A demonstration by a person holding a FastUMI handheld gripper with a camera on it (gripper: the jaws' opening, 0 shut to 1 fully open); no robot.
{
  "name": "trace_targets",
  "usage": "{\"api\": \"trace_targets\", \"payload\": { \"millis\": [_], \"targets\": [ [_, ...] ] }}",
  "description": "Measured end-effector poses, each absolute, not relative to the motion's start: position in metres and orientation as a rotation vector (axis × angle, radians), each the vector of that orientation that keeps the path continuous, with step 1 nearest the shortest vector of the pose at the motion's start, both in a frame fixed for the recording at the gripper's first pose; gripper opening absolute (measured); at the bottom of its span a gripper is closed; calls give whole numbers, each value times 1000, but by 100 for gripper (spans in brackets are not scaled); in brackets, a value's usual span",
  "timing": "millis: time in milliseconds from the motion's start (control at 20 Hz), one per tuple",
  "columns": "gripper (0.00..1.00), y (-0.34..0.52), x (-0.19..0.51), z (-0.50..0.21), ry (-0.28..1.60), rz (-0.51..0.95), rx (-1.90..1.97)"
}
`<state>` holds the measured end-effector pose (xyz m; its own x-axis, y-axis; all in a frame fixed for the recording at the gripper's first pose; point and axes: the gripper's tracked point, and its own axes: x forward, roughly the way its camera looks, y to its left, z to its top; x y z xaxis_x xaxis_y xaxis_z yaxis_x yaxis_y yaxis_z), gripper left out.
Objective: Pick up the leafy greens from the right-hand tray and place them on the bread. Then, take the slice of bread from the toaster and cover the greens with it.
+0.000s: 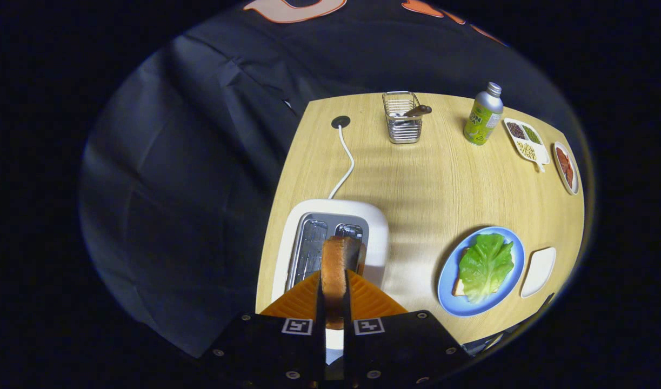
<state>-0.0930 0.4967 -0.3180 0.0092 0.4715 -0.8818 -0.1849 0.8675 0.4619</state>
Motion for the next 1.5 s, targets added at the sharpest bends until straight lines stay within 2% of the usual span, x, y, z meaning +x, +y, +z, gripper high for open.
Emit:
{"api": "trace_targets", "payload": {
  "millis": [300,550,1000,1500],
  "targets": [
    [12,458,-76,-260,1407,619,521],
    [12,402,-58,-243,1344,604,599],
    [12,341,-64,-275,1344,579,680],
    [11,289,-90,-360,1451,485,723]
  ]
}}
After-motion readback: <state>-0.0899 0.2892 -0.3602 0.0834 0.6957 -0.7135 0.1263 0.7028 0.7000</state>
